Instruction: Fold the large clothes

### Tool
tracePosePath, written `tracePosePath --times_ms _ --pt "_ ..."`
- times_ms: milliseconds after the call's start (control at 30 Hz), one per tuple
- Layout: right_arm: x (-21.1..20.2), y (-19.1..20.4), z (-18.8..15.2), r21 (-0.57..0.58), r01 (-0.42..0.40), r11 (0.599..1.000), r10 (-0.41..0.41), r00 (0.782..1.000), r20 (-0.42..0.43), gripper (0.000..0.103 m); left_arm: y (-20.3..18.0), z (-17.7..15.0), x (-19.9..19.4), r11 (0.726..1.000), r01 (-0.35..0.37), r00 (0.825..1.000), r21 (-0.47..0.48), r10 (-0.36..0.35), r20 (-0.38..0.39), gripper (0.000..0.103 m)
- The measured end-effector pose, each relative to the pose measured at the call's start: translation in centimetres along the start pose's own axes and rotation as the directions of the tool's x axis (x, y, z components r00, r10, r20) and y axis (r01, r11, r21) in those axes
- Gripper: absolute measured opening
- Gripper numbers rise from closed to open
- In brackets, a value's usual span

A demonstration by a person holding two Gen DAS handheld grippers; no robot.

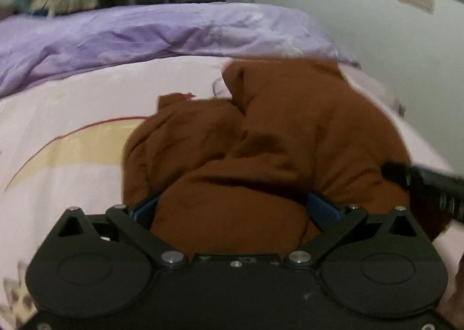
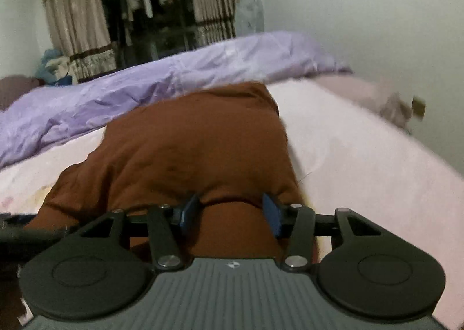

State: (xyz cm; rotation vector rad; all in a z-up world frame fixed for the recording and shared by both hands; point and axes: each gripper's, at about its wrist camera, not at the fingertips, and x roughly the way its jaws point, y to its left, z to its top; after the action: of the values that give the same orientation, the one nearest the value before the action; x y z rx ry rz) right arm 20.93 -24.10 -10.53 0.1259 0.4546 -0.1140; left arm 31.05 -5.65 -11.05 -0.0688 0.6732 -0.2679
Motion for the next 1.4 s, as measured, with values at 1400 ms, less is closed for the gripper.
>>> tracePosePath --times_ms 1400 --pt "-15.4 2.2 -4.5 -0.031 0.118 0.993 -0.12 0.991 -0.06 0.095 -8.5 -9.3 -20.2 0.94 -0.24 0.968 0.241 0.214 0.128 0.103"
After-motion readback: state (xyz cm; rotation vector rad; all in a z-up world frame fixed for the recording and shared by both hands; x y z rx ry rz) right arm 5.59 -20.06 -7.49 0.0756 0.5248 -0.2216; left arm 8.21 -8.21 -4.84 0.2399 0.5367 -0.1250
